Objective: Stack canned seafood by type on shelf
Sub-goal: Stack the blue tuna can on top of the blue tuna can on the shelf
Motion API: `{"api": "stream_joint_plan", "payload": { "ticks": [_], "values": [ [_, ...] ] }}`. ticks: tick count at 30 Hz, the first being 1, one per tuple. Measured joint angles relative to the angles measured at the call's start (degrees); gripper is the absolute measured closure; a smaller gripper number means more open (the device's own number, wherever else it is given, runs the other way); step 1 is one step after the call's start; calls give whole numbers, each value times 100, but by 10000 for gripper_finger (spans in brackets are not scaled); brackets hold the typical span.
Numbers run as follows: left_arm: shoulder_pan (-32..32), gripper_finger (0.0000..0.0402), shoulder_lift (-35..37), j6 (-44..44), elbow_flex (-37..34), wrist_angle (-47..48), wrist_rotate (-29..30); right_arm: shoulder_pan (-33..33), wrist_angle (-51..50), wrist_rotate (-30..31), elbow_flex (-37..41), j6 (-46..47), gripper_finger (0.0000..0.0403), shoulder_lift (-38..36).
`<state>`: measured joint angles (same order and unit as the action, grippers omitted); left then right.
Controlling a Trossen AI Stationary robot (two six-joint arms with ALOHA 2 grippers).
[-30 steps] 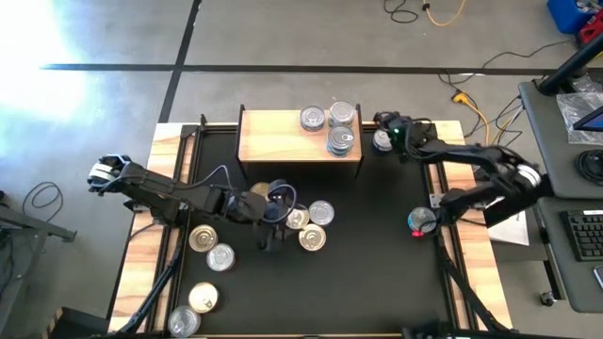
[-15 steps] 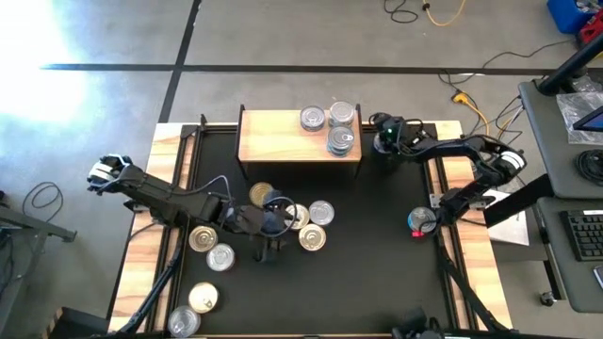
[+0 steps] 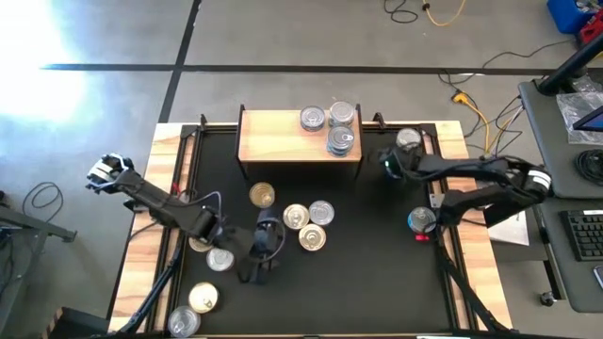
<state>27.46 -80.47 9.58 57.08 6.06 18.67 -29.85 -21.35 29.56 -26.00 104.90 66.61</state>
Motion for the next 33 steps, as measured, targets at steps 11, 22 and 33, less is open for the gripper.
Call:
{"api": "stream_joint_plan", "payload": {
  "ticks": [11,22,33],
  "values": [
    [968,154,-2,611,0,193,713,2959,-269,1063,166,1755,380,462],
    [1226,154,-2,796,0,205,936,5369,-264,1206,-1600,1976,380,2509],
    [1265,154,-273,780,-97,-5,1147,7372,-2176,823,-3610,2819,380,3461]
  ]
}}
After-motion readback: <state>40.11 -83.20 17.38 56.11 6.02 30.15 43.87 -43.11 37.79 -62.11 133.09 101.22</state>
